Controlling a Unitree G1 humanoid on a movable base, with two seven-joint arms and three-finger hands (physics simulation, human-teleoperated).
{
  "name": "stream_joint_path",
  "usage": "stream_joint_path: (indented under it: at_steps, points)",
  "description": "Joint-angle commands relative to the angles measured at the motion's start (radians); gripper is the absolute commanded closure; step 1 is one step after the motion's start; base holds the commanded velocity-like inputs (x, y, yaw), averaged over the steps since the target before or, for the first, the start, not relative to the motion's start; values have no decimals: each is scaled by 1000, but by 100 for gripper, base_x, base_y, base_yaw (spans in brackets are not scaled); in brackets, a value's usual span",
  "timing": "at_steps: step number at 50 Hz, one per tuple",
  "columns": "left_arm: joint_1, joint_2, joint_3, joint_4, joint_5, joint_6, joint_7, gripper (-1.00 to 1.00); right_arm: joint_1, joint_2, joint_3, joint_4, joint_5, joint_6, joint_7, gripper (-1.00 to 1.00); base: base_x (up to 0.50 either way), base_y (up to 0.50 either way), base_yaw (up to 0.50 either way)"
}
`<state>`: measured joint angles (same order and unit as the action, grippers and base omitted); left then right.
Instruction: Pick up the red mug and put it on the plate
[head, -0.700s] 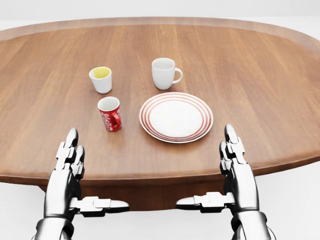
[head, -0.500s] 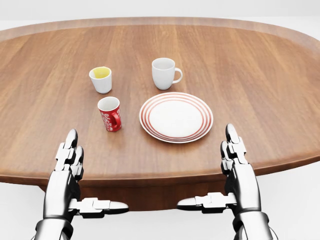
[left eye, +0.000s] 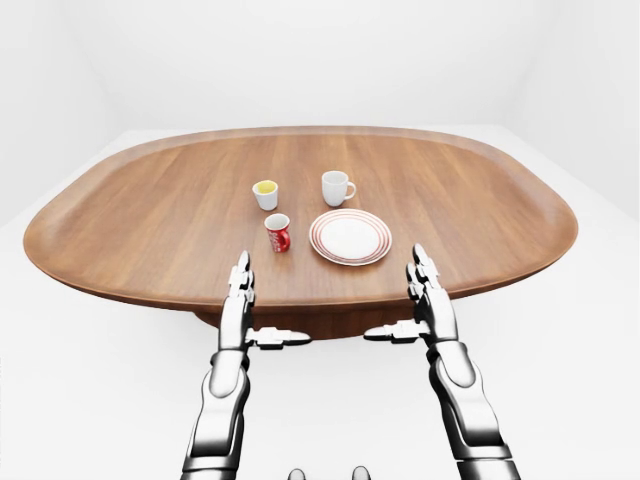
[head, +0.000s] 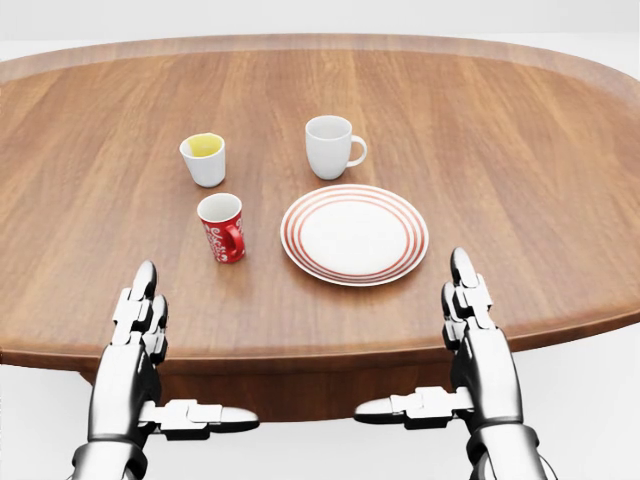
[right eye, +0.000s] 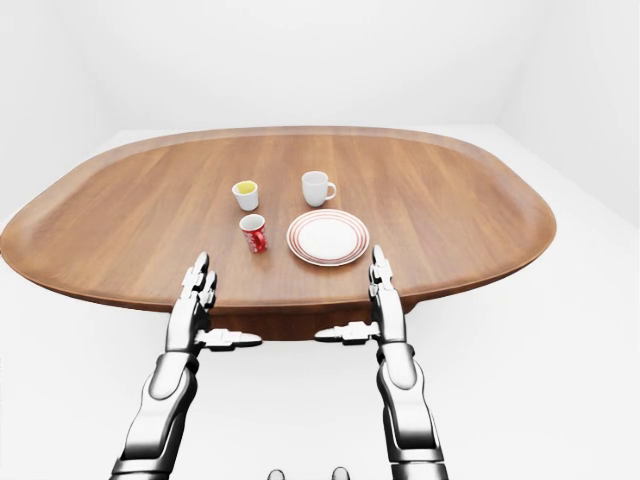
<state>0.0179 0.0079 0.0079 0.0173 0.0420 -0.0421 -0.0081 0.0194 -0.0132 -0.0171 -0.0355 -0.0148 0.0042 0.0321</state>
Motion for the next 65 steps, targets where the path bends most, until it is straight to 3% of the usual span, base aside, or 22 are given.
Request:
stream_joint_path:
  at_steps: [1, 43, 53, 55, 56, 62, 64, 65]
  points:
    - [8, 0, -2, -12, 4, 3, 1, -100, -5, -1, -1, 16, -10, -6, -1, -100, 0, 16, 0]
    - [9, 0, -3, -15, 9, 5, 2, -100, -4, 0, 4, 20, -15, -4, 5, -100, 0, 16, 0]
    - [-1, 1, 1, 6, 8, -1, 4, -100, -6, 1, 4, 28, -14, -1, 4, -100, 0, 16, 0]
    - [-3, 1, 1, 10, 9, -3, 5, -100, -4, 2, 3, 24, 1, -21, 15, -100, 0, 9, 0]
    - [-4, 2, 1, 14, 10, -6, 6, -100, 0, 2, 6, 9, 2, -1, 19, -100, 0, 0, 0]
    - [-32, 3, 5, 65, 9, -19, 10, -100, -12, -1, -2, 31, 0, -4, 14, -100, 0, 0, 0]
    - [-38, 1, 2, 52, 11, -1, 13, -100, -21, -3, -10, 30, 8, 10, 12, -100, 0, 0, 0]
    - [-42, 1, 1, 32, 11, 21, 13, -100, -26, -5, -11, 23, 8, 25, 11, -100, 0, 0, 0]
